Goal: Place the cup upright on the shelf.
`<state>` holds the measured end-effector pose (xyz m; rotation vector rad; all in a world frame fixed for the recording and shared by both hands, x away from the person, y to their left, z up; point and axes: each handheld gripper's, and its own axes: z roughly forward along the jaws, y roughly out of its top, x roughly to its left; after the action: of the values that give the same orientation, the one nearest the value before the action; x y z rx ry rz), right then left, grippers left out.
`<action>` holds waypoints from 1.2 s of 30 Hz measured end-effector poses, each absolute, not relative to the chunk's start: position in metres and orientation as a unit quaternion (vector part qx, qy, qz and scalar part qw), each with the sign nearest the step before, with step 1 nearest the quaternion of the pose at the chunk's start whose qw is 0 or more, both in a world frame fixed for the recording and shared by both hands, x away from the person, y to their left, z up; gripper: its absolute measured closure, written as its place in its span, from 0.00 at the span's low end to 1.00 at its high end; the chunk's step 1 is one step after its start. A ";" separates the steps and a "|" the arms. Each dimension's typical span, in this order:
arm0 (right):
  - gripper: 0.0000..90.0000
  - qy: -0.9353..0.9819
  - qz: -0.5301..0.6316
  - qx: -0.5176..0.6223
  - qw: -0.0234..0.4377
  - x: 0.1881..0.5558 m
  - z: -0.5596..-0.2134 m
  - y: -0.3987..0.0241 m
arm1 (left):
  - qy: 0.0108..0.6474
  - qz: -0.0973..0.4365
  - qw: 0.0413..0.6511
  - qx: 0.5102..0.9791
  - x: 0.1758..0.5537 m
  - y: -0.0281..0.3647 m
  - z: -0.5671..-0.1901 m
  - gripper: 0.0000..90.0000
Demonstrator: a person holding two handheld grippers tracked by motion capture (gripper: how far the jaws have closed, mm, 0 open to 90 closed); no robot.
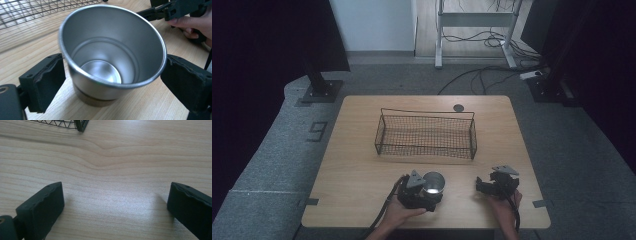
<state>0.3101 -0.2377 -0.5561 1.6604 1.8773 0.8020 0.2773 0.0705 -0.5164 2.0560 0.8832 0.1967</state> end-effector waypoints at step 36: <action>0.02 0.687 0.294 0.613 0.255 0.310 -0.556 -0.238 | 0.373 0.127 0.473 0.788 0.285 0.100 -0.505 0.21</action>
<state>0.3098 -0.2376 -0.5560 1.6646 1.8658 0.7995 0.2851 0.1004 -0.5053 1.9277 0.9138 0.3097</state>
